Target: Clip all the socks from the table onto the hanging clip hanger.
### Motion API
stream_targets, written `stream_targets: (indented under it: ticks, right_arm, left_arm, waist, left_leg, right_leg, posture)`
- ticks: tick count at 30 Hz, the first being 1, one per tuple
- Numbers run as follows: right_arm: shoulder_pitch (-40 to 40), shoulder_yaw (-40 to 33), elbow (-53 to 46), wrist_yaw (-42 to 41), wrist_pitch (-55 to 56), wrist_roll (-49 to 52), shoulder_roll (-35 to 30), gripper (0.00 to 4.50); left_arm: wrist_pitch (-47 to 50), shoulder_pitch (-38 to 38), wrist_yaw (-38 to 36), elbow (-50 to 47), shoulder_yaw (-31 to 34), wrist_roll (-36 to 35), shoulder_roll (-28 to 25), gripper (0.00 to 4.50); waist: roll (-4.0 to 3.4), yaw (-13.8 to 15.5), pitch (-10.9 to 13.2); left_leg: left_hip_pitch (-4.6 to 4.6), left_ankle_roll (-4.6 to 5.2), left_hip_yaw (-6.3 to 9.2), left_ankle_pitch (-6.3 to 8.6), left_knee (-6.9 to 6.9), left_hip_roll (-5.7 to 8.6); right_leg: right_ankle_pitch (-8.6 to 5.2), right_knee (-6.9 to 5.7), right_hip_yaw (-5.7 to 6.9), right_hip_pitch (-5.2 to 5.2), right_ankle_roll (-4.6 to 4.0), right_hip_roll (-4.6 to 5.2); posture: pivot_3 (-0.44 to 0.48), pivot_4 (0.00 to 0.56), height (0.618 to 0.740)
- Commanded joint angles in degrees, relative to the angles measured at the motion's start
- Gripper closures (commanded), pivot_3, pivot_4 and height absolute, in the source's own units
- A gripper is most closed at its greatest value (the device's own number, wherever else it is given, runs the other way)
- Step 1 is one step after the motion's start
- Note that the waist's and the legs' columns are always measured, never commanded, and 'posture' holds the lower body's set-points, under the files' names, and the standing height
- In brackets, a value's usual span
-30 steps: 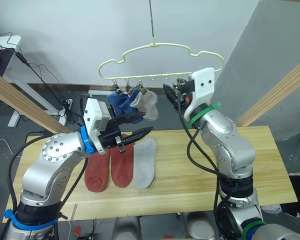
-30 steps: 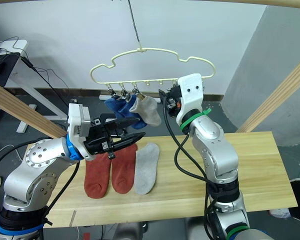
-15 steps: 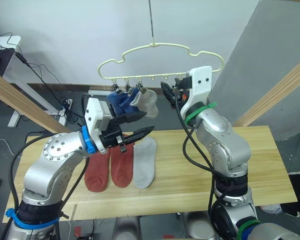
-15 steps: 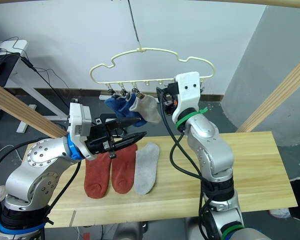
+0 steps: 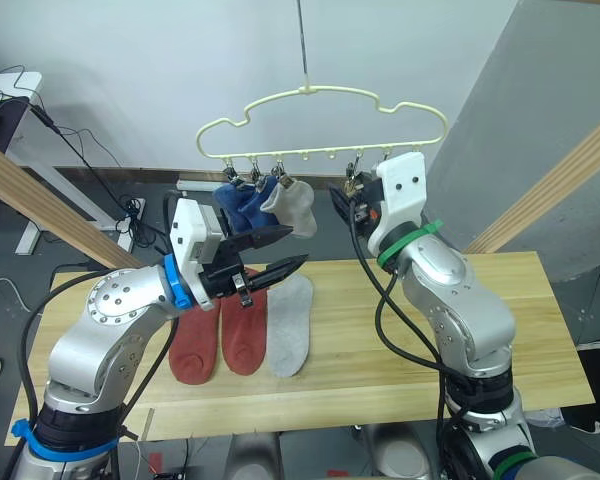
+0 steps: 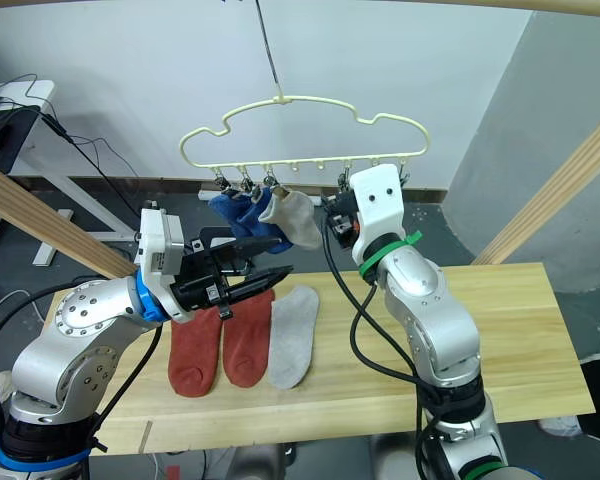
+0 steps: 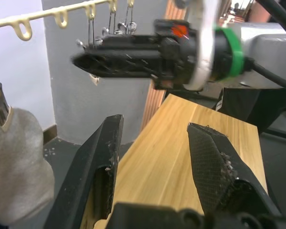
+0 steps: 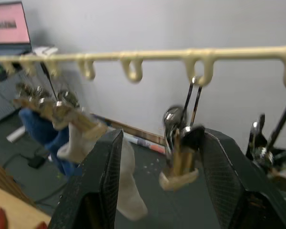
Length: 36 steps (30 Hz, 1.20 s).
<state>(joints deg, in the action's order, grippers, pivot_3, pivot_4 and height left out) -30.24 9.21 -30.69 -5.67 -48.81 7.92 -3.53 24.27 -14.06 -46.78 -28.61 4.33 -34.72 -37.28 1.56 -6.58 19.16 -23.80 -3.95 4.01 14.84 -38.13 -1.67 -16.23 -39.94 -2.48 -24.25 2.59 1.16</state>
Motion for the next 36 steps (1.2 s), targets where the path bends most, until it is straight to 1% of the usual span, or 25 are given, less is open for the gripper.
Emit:
stream_targets:
  ticks: [1, 9, 12, 13, 24, 36]
  right_arm:
    - [0.9, 0.1, -4.3, -0.4, -1.2, 0.3, -0.7, 2.02]
    - [3.2, 0.0, -7.8, 0.6, -6.3, 0.5, -0.7, 2.02]
    - [3.4, -0.2, -8.3, 0.9, -6.9, 0.8, 0.2, 2.58]
    - [3.3, -0.2, -8.4, 1.1, -7.1, 0.8, 0.5, 2.87]
    - [1.0, -0.5, -6.6, 2.7, -6.9, -0.2, 3.3, 2.87]
    - [-2.4, -0.9, -2.8, 4.0, -4.7, -0.9, 4.3, 2.87]
  left_arm:
    - [-1.1, 0.4, 0.0, -1.4, 0.5, 0.3, 0.1, 2.16]
    - [-1.4, 0.8, -0.4, -1.3, 0.3, 0.7, -0.1, 2.16]
    - [-1.4, 0.7, -0.5, -1.2, 0.3, 1.0, -0.1, 2.16]
    - [-1.4, 0.7, -0.6, -1.1, 0.3, 1.1, -0.1, 2.16]
    - [-1.2, 0.5, -0.9, -1.1, 0.3, 1.4, -0.2, 2.16]
    - [-0.9, 0.0, -1.1, -0.8, 0.1, 1.6, -0.1, 2.16]
  waist:
    - [0.00, 0.0, 0.0]
    - [0.02, 0.0, -0.1]
    - [0.02, 0.0, -0.1]
    - [0.02, 0.0, -0.1]
    - [0.04, 0.0, -0.1]
    - [0.04, 0.0, -0.1]
  left_leg:
    - [0.00, -0.01, 0.01, -0.02, 0.00, 0.00]
    - [0.00, -0.02, 0.05, -0.07, 0.00, 0.00]
    - [0.00, -0.02, 0.05, -0.07, 0.00, 0.00]
    - [0.00, -0.02, 0.05, -0.07, 0.00, 0.00]
    - [0.00, -0.02, 0.05, -0.08, 0.00, 0.00]
    - [0.00, -0.02, 0.06, -0.08, 0.00, 0.00]
  right_leg:
    - [0.01, -0.01, 0.00, 0.00, -0.02, 0.00]
    - [0.05, -0.02, 0.04, 0.00, -0.08, -0.01]
    - [0.05, -0.02, 0.04, 0.00, -0.08, -0.02]
    - [0.05, -0.03, 0.04, 0.00, -0.08, -0.02]
    - [0.05, -0.02, 0.04, 0.00, -0.08, -0.01]
    - [0.05, -0.03, 0.05, 0.00, -0.08, -0.01]
  posture:
    - [-0.200, 0.274, 0.740]
    - [-0.203, 0.273, 0.740]
    - [-0.204, 0.271, 0.740]
    - [-0.204, 0.271, 0.740]
    - [-0.199, 0.269, 0.740]
    - [-0.198, 0.271, 0.740]
